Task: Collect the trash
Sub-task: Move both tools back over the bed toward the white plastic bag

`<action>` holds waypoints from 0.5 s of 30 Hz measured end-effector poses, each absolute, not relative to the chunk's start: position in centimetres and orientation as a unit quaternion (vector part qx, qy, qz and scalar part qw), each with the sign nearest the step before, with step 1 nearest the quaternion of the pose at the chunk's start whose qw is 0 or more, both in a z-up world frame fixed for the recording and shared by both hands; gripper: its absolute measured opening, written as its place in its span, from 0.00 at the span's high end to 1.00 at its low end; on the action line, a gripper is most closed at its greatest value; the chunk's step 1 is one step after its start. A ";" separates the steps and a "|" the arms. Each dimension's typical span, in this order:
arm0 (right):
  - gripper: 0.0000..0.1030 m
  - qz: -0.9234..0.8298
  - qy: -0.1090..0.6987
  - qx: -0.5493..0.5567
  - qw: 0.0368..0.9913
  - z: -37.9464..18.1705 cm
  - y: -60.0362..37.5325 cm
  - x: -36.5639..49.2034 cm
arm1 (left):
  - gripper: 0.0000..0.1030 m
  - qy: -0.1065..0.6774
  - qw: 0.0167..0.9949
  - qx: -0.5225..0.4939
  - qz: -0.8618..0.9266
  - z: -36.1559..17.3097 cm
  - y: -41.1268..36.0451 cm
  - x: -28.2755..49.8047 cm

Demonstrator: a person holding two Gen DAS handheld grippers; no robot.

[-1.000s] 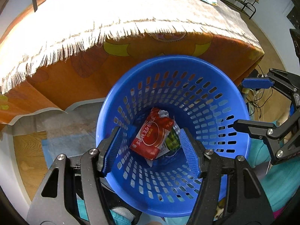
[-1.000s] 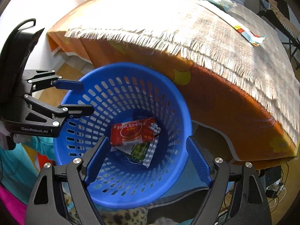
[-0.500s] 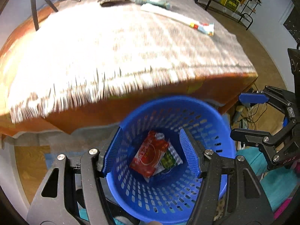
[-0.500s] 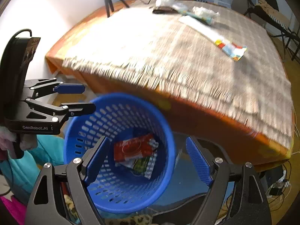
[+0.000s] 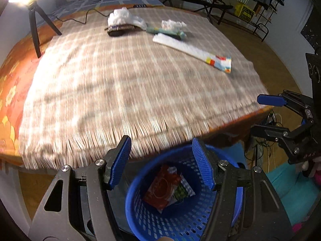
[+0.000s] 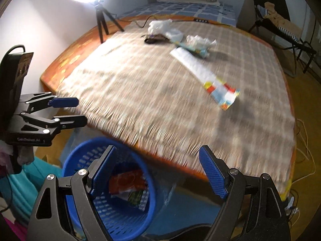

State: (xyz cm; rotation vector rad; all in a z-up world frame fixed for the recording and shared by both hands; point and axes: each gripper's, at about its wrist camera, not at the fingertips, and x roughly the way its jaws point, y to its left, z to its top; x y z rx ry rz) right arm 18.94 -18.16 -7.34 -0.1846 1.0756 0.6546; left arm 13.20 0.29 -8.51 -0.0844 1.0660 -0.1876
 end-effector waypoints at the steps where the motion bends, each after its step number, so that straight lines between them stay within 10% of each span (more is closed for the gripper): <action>1: 0.19 0.303 0.501 -0.088 0.806 -7.4 -18.1 19.5 | 0.37 0.505 0.857 -0.040 -0.088 -8.2 0.5 13.6; 15: 0.19 0.279 0.514 -0.062 0.809 -7.8 -18.7 29.3 | 0.37 0.473 0.878 -0.031 -0.071 -5.3 2.3 22.2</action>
